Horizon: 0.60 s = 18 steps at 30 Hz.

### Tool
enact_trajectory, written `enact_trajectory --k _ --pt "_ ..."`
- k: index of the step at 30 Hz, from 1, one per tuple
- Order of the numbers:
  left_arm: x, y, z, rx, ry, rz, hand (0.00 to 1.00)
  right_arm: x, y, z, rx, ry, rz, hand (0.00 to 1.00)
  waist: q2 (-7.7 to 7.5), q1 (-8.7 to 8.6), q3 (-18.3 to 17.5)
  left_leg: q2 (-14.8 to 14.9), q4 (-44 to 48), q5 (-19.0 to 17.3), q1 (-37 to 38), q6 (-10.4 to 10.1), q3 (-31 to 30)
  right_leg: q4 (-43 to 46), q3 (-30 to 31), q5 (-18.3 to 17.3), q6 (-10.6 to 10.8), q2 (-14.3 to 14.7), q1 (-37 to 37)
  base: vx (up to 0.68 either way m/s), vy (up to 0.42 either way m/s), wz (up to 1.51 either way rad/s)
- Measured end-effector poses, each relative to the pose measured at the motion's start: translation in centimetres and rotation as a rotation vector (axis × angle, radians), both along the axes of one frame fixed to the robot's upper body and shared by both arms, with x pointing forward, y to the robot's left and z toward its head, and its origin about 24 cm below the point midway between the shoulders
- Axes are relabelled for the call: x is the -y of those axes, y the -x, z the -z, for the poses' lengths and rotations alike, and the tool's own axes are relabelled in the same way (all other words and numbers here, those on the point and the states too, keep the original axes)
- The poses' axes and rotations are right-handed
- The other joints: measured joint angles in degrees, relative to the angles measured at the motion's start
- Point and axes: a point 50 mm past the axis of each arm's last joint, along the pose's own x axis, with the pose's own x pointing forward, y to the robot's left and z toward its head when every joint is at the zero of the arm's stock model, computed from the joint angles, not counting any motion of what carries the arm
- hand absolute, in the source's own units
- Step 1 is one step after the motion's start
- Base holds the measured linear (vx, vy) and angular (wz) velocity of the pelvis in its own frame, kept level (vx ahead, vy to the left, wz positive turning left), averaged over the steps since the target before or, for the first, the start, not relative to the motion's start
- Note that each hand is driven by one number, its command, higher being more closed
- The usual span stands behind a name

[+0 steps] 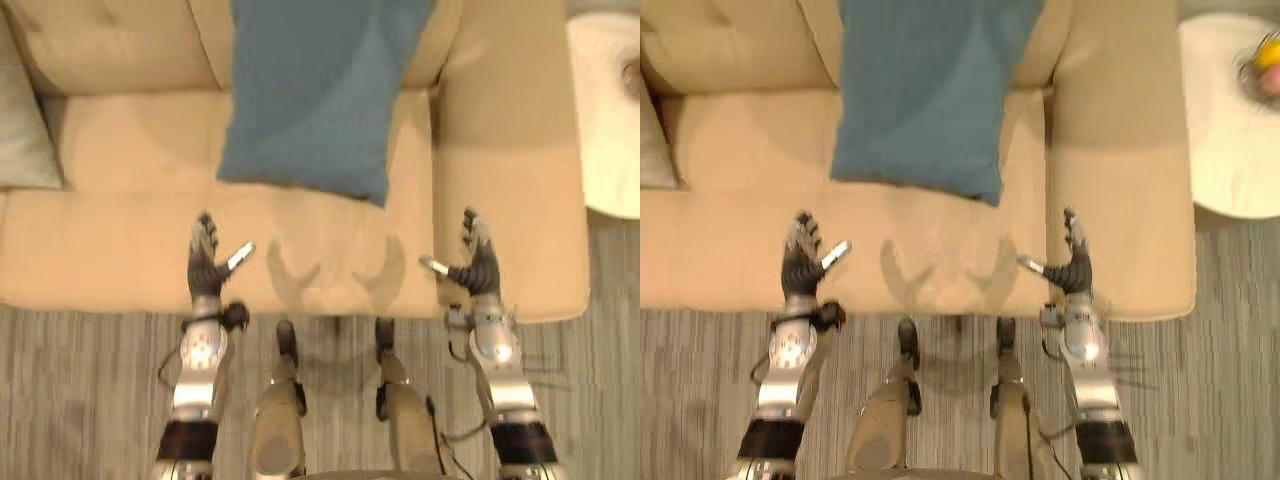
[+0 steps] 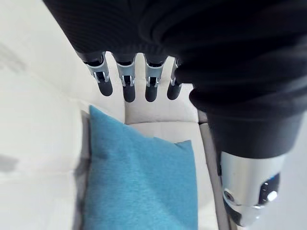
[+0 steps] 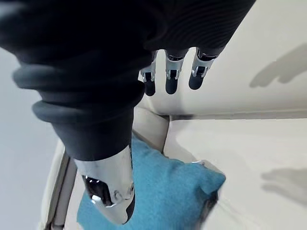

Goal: Pick up cushions and gather them together orderly.

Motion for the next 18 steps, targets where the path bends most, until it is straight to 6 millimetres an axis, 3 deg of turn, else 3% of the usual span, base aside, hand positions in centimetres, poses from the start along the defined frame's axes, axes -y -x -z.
enact_trajectory --k 3,4,5,8,12,18 --pt "-0.8 3.1 6.1 -0.281 0.009 0.03 0.0 2.2 3.2 5.7 -0.273 0.051 0.027 0.0 0.13 -0.46 -4.6 -0.5 1.4 -2.2 3.4 0.4 -0.3 0.2 -0.2 -1.6 0.5 -0.5 4.0 0.07 0.02 0.02" --pt "-0.9 3.6 7.3 -0.341 0.015 0.038 0.0 2.7 3.7 6.9 -0.335 0.05 0.03 0.0 0.14 -0.74 -5.0 -0.7 1.6 -2.6 4.4 0.5 -0.3 0.2 -0.1 -1.7 0.6 -0.7 5.1 0.06 0.028 0.05" --pt "-1.3 5.0 9.9 -0.48 0.021 0.049 0.0 3.5 4.8 9.5 -0.472 0.04 0.038 0.0 0.1 -1.86 -6.0 -1.2 1.9 -3.5 6.2 0.7 -0.3 0.2 -0.1 -2.4 1.3 -1.2 7.0 0.03 0.04 0.03" --pt "-1.8 8.4 14.0 -0.729 0.025 0.076 0.0 4.2 7.6 13.8 -0.72 -0.009 0.039 0.0 -0.14 -3.35 -7.9 -2.4 2.1 -4.8 8.8 1.0 -0.1 -0.2 0.3 -2.7 1.7 -2.5 9.5 0.02 0.053 -0.03" --pt "-2.5 12.0 16.4 -0.91 0.013 0.066 0.0 4.5 11.2 17.1 -0.937 -0.018 0.033 0.0 -0.28 -3.47 -9.7 -3.1 2.0 -6.5 13.2 0.8 1.6 -0.8 2.1 -3.3 2.1 -3.2 13.0 0.01 0.045 -0.21" --pt "-2.7 14.6 17.8 -1.027 0.01 0.069 0.0 4.9 13.5 18.2 -1.042 0.004 0.047 0.0 -0.71 -3.65 -11.7 -3.0 2.2 -7.8 16.0 0.3 3.8 -0.9 4.8 -3.3 2.0 -2.6 13.8 0.02 0.005 -0.28"
